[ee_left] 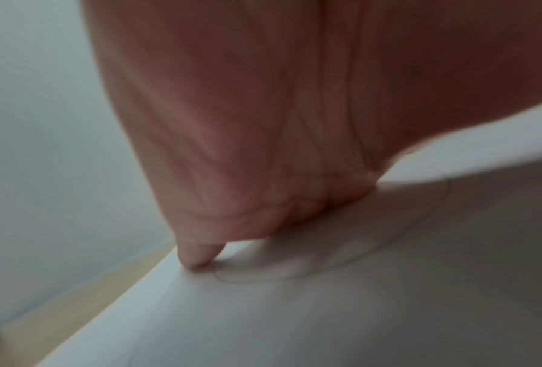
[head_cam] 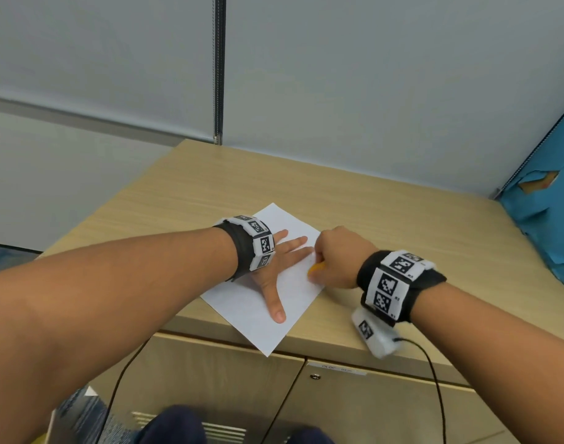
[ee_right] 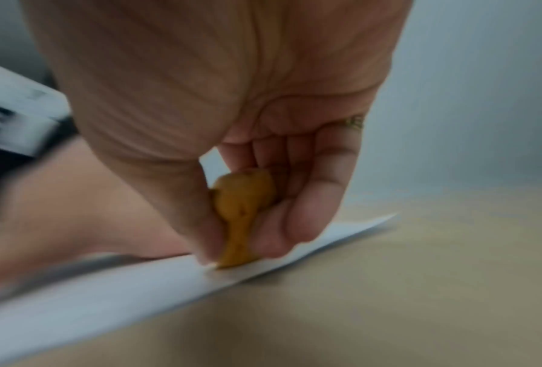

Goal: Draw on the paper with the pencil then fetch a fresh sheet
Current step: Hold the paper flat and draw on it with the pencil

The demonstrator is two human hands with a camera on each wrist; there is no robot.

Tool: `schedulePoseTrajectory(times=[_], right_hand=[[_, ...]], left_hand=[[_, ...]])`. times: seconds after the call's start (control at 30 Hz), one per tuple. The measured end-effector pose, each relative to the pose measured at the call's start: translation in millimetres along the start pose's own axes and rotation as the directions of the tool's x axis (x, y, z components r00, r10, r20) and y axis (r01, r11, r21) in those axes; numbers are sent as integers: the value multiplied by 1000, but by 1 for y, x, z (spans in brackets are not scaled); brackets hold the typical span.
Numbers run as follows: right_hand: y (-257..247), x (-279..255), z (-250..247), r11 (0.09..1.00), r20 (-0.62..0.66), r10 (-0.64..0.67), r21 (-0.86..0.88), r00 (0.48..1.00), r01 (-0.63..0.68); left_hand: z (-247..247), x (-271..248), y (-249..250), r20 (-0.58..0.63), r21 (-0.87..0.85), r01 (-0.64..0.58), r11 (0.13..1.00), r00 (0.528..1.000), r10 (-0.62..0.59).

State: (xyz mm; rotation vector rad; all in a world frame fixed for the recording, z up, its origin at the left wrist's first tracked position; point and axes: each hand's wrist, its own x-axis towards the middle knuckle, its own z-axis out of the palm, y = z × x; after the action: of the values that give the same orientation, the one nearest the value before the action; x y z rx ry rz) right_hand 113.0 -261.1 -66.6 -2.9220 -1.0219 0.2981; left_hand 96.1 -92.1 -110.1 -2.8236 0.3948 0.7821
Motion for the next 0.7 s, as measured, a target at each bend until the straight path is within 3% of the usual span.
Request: schedulePoseTrajectory(times=[0.07, 0.23, 0.5, 0.7], right_hand=[[3, 1, 2, 999, -50, 44, -10, 998, -45], [-29, -20, 17, 992, 43, -128, 27, 991, 127], [5, 9, 3, 997, 1, 51, -57, 999, -50], [16, 13, 5, 999, 14, 44, -19, 999, -44]], left_hand=[[0, 1, 0, 12, -7, 8, 1000, 1000, -8], [-3, 3, -1, 16, 4, -4, 1000, 1000, 4], [6, -7, 4, 28, -39, 113, 993, 993, -112], [-6, -30, -5, 67, -26, 31, 999, 997, -29]])
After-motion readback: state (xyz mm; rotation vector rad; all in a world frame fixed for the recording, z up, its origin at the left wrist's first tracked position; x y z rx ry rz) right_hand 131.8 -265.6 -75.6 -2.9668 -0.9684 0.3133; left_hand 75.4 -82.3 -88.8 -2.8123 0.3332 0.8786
